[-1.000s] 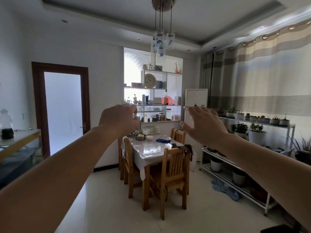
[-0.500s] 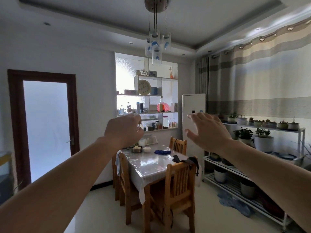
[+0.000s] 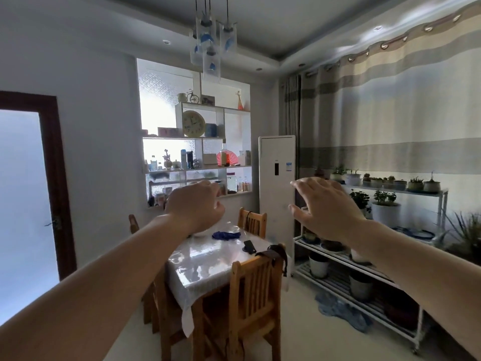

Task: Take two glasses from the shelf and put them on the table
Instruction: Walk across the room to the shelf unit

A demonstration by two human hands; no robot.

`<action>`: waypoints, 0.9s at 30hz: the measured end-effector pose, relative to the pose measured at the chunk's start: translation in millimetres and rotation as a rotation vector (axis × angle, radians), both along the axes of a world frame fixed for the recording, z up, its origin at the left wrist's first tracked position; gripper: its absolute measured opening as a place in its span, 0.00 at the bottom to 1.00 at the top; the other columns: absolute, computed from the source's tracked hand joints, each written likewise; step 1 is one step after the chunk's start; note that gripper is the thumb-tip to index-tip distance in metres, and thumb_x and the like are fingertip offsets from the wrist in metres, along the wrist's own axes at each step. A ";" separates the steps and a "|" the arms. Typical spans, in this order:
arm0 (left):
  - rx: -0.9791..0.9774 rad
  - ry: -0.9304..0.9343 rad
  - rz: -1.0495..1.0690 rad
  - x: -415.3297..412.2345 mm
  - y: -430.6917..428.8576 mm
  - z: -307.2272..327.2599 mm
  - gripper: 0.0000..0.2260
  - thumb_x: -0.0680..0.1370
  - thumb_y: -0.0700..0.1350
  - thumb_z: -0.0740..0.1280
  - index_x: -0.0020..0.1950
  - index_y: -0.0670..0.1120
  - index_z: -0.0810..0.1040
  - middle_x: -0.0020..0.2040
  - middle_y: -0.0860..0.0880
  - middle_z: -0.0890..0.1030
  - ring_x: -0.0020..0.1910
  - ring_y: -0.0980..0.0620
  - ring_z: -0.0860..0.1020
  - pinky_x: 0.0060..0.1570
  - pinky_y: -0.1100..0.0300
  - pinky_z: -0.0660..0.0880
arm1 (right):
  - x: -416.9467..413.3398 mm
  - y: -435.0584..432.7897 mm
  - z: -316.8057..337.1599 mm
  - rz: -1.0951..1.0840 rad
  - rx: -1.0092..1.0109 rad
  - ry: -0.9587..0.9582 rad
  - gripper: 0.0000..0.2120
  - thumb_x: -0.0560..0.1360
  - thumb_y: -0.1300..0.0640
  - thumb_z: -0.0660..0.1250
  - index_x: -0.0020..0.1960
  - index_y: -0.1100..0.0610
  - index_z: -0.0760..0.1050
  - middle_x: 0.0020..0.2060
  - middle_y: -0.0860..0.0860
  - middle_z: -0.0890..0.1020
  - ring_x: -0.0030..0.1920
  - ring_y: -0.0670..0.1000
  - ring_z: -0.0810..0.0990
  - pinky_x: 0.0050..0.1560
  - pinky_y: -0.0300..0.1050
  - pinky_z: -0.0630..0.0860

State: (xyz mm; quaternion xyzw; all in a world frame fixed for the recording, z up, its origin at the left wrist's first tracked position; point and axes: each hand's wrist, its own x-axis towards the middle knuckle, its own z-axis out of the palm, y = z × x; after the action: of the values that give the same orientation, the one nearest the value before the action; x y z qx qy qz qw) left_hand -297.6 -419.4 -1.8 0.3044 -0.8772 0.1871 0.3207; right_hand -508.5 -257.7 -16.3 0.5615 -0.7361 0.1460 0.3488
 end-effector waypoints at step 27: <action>-0.002 0.044 -0.035 -503.7 -252.4 -15.4 0.11 0.74 0.53 0.59 0.50 0.49 0.74 0.47 0.50 0.80 0.39 0.51 0.75 0.36 0.57 0.68 | -468.0 -242.4 -10.8 0.050 0.001 0.007 0.28 0.76 0.41 0.56 0.71 0.54 0.61 0.67 0.51 0.72 0.68 0.51 0.67 0.71 0.52 0.60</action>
State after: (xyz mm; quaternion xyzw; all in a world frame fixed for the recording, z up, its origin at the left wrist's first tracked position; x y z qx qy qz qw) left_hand -801.3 -671.7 -17.2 0.2926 -0.8749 0.1756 0.3437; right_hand -976.5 -500.1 -27.1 0.5805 -0.7205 0.1524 0.3473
